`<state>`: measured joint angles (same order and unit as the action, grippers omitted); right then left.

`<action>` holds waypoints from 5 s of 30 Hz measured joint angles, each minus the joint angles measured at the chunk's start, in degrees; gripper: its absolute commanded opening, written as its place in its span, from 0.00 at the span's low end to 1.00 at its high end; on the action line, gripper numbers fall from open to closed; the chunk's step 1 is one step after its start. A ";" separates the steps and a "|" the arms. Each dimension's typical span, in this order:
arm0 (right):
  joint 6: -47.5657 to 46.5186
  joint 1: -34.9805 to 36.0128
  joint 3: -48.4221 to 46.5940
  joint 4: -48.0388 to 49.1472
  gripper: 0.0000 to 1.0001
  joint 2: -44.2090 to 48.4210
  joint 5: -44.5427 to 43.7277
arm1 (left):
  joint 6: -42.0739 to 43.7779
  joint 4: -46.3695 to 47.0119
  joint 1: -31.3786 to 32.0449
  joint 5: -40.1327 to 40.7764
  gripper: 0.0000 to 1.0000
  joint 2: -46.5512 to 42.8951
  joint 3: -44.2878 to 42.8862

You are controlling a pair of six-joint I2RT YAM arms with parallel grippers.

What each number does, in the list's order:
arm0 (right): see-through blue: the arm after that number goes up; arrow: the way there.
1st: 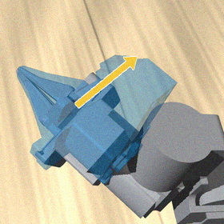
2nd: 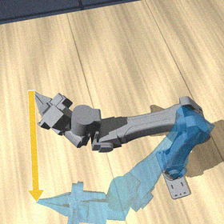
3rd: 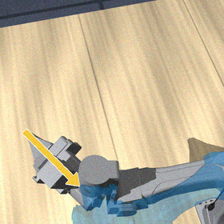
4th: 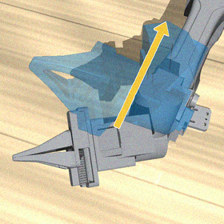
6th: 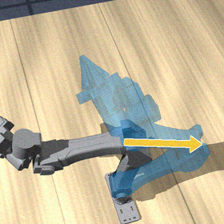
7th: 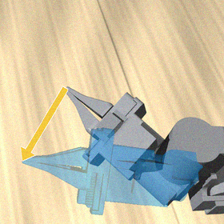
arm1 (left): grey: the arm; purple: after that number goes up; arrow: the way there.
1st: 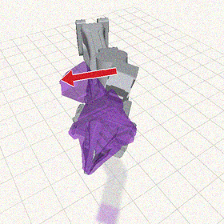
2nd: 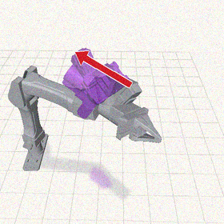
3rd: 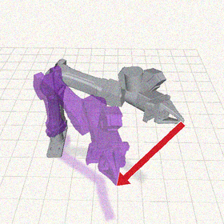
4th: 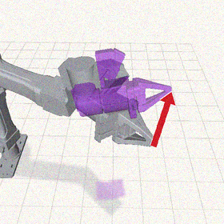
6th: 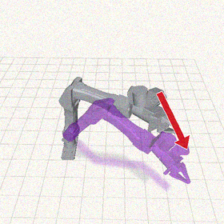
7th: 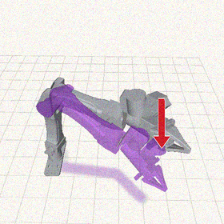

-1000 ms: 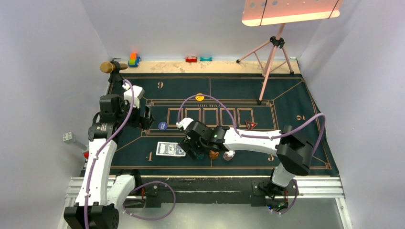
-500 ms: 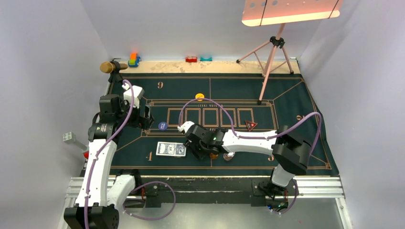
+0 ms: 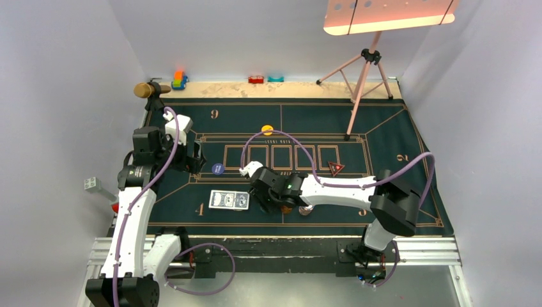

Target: Distribute texas hold em gaming equipment

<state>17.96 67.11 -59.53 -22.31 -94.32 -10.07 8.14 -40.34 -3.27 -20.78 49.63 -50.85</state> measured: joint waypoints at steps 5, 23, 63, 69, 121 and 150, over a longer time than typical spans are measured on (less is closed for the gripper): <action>-0.04 0.00 -1.99 -1.81 0.01 2.27 -1.86 | 0.00 0.00 0.00 0.00 1.00 -0.02 0.00; -2.36 -6.93 -30.93 0.92 0.00 -24.44 -0.61 | -1.77 0.63 -2.93 5.05 1.00 -0.02 0.00; -1.77 -8.17 -40.22 1.36 0.91 -34.12 1.99 | -2.12 0.66 -3.41 3.52 1.00 0.20 0.00; -3.06 -8.20 -33.38 0.57 0.94 -23.93 1.90 | -2.10 0.63 -3.41 3.43 1.00 0.28 0.00; -2.14 -0.37 -0.20 1.75 0.39 -4.20 2.78 | -1.51 0.59 -3.41 2.62 1.00 0.39 0.00; -2.62 -26.62 -25.22 -3.34 0.12 -9.38 -1.55 | -1.51 0.37 -3.41 1.49 1.00 0.39 0.00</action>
<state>15.33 40.49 -84.75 -25.65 -103.70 -11.62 6.63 -39.97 -6.68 -19.29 50.02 -50.85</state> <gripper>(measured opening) 0.464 0.995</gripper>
